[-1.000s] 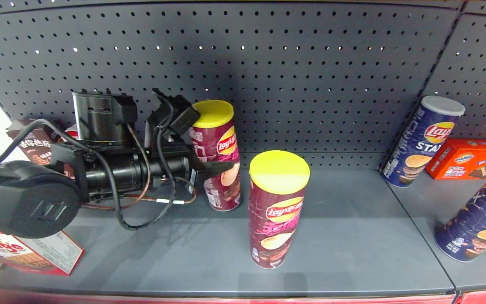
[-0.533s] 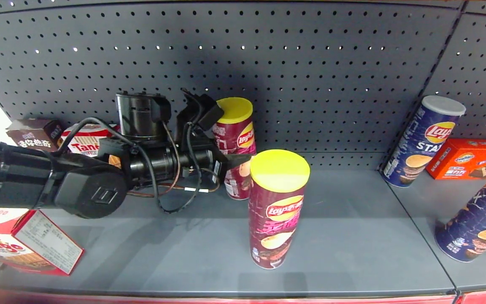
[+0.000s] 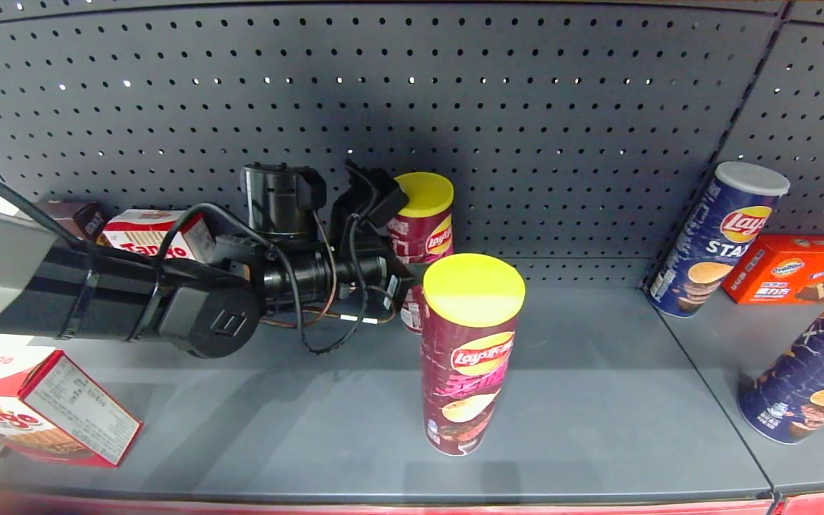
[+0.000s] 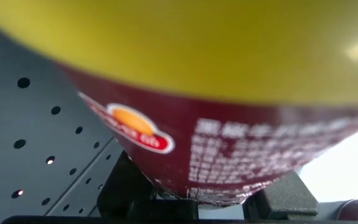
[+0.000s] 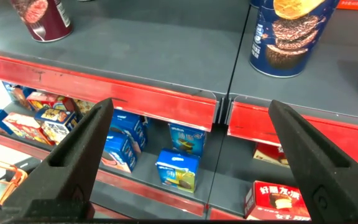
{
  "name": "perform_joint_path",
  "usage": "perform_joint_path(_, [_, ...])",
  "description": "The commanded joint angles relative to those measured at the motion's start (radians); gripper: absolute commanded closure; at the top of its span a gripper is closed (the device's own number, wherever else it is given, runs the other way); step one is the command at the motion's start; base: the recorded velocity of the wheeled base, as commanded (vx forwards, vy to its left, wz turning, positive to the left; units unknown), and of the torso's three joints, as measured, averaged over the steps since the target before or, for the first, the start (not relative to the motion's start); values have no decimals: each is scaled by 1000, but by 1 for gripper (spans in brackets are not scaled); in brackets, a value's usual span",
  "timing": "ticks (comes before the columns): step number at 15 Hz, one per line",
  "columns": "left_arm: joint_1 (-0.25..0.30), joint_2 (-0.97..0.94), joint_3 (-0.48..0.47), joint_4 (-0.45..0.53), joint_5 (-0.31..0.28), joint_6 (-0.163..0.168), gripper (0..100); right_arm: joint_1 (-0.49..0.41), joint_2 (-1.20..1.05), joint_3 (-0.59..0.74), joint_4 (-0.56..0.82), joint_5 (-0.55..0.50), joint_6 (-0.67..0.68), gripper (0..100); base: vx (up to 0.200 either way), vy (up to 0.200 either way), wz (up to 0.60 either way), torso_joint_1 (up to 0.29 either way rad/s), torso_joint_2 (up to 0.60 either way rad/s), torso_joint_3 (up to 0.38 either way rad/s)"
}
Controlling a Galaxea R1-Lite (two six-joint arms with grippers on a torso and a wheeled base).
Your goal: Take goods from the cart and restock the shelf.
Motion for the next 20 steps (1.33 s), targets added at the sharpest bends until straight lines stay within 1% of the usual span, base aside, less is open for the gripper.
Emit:
perform_joint_path(1, [0, 3, 0, 1, 1, 3, 100, 0, 1, 0, 0, 0, 0, 0, 0, 0, 0, 0, 0, 0])
perform_joint_path(2, [0, 3, -2, 1, 4, 7, 0, 0, 1, 0, 0, 0, 0, 0, 0, 0, 0, 0, 0, 0])
perform_joint_path(5, [-2, -6, 15, 1, 33, 12, 0, 0, 1, 0, 0, 0, 0, 0, 0, 0, 0, 0, 0, 0])
perform_joint_path(8, [8, -69, 92, -1, 86, 15, 0, 0, 1, 0, 0, 0, 0, 0, 0, 0, 0, 0, 0, 0])
perform_joint_path(9, [11, -110, 146, -1, 106, 15, 0, 0, 1, 0, 0, 0, 0, 0, 0, 0, 0, 0, 0, 0])
perform_joint_path(11, [12, -136, 187, -2, 128, 13, 0, 0, 1, 0, 0, 0, 0, 0, 0, 0, 0, 0, 0, 0])
perform_joint_path(12, [11, -148, 215, -15, 168, 13, 0, 0, 1, 0, 0, 0, 0, 0, 0, 0, 0, 0, 0, 0])
perform_joint_path(13, [9, -148, 232, -44, 189, 6, 0, 0, 1, 0, 0, 0, 0, 0, 0, 0, 0, 0, 0, 0])
perform_joint_path(14, [8, -148, 238, -59, 198, 3, 0, 0, 1, 1, 0, 0, 0, 0, 0, 0, 0, 0, 0, 0])
perform_joint_path(17, [5, -133, 224, -59, 205, 1, 0, 0, 1, 0, 0, 0, 0, 0, 0, 0, 0, 0, 0, 0])
perform_joint_path(20, [9, -93, 187, -61, 263, 1, 0, 0, 1, 0, 0, 0, 0, 0, 0, 0, 0, 0, 0, 0])
